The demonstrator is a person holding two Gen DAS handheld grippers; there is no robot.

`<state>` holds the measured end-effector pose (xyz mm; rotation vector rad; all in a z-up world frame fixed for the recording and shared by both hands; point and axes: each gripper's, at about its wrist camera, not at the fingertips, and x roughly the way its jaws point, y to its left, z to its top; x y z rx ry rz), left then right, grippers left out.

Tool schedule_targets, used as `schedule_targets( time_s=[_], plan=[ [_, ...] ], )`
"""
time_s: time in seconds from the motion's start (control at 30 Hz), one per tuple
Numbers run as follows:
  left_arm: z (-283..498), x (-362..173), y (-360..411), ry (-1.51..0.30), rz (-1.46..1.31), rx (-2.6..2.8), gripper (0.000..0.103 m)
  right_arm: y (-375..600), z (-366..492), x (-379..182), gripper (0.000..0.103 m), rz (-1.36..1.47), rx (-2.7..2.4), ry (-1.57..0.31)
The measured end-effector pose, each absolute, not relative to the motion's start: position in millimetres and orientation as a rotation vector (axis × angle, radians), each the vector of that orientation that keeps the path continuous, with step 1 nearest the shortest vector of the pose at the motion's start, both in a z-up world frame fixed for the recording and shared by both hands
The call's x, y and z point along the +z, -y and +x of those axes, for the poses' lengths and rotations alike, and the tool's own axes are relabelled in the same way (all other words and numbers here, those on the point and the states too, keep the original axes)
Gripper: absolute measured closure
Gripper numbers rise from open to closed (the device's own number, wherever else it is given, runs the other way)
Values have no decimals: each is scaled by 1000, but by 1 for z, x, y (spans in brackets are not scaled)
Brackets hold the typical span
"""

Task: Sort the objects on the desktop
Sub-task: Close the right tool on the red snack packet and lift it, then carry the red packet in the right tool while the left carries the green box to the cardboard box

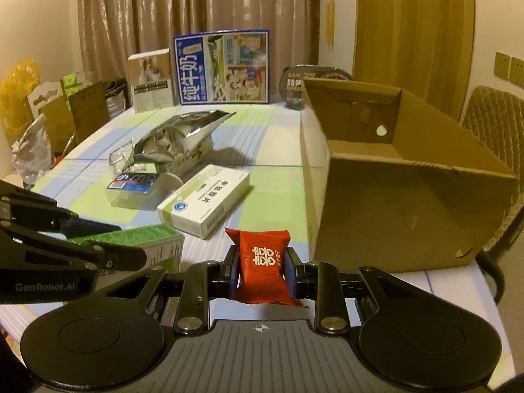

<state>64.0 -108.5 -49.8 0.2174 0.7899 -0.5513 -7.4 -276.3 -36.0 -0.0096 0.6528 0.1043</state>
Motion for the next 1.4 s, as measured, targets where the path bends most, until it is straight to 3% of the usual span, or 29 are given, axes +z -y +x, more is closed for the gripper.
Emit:
schedule_targets(
  time_s=[0.57,1.1,1.4],
  plan=[
    [56,-31,114,-752,211,-569,78,282,-14,-27,78,9,93,-632],
    [50,-78,112,-902,287,-560,78,286,-12,-44,78,21,90,-682],
    [52,-59,112,-861,257,-566,78,286,-12,-35,78,24,90,-647]
  ],
)
